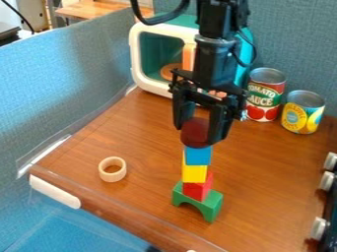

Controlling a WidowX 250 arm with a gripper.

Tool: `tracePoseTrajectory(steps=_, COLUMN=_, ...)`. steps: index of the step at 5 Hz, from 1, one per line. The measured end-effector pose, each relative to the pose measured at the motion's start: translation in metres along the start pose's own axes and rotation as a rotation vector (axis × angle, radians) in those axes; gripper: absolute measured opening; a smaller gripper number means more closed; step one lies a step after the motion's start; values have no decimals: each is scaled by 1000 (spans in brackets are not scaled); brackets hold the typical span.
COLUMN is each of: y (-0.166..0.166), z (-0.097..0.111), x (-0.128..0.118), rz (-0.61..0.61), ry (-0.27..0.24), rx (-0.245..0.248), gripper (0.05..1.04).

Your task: Remove the brown cylender the tower and put it in the middle of the table

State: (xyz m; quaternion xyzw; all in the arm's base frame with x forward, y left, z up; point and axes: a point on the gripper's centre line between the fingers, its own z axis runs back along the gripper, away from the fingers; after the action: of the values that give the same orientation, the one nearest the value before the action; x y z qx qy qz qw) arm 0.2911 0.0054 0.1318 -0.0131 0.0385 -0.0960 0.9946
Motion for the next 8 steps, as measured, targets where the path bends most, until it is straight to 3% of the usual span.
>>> tracePoseTrajectory(steps=2, y=52, z=20, x=-6, rz=161, ry=-51, rx=-21, gripper=772)
tracePoseTrajectory(steps=3, y=73, z=18, x=-16, rz=212, ry=-49, rx=-16, gripper=772)
tracePoseTrajectory(steps=4, y=84, z=-5, x=-26, rz=250, ry=-8, rx=4, gripper=772)
tracePoseTrajectory(steps=5, y=91, z=-32, x=-37, rz=283, ry=-2, rx=71, gripper=772)
tracePoseTrajectory(steps=6, y=98, z=-49, x=-41, rz=317, ry=-42, rx=105, gripper=772)
tracePoseTrajectory(steps=7, y=110, z=-56, x=-38, rz=363, ry=-76, rx=119, gripper=772)
tracePoseTrajectory(steps=8, y=120, z=-64, x=-34, rz=384, ry=-64, rx=91, gripper=772)
